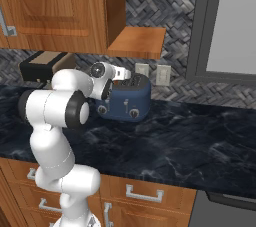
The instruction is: Start the toaster. Once the lever pops up, take the bread to the plate on the dining counter.
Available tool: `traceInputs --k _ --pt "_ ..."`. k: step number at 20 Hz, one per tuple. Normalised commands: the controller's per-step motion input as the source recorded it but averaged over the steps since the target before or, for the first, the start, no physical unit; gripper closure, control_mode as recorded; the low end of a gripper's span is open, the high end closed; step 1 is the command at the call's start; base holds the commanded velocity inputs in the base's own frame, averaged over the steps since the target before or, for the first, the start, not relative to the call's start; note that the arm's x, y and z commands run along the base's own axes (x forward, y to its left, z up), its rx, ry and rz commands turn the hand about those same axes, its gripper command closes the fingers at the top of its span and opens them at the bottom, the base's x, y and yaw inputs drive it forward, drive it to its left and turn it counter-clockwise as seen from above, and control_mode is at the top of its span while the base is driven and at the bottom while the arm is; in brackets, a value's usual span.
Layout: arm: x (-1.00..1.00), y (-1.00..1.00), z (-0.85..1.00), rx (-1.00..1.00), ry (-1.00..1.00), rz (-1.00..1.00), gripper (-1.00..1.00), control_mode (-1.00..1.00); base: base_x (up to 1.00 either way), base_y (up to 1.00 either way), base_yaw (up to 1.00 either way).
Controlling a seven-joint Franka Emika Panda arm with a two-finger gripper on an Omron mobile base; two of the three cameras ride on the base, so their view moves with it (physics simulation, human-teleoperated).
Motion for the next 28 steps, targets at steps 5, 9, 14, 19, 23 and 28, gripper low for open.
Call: traceInputs --k 5,9,14,19,23,28 --pt "0.0 0.0 0.0 0.0 0.0 0.0 1.0 -1.0 0.0 0.0 0.0" --pt "0.0 0.0 0.0 0.0 0.0 0.0 1.0 -1.0 0.0 0.0 0.0" --pt "0.0 0.0 0.0 0.0 0.0 0.0 1.0 -1.0 0.0 0.0 0.0" --pt "0.0 0.0 0.0 0.0 0.0 0.0 1.0 -1.0 0.0 0.0 0.0" --pt "0.0 0.0 0.0 0.0 0.0 0.0 1.0 -1.0 0.0 0.0 0.0" --pt "0.0 0.0 0.0 0.0 0.0 0.0 1.0 -1.0 0.0 0.0 0.0"
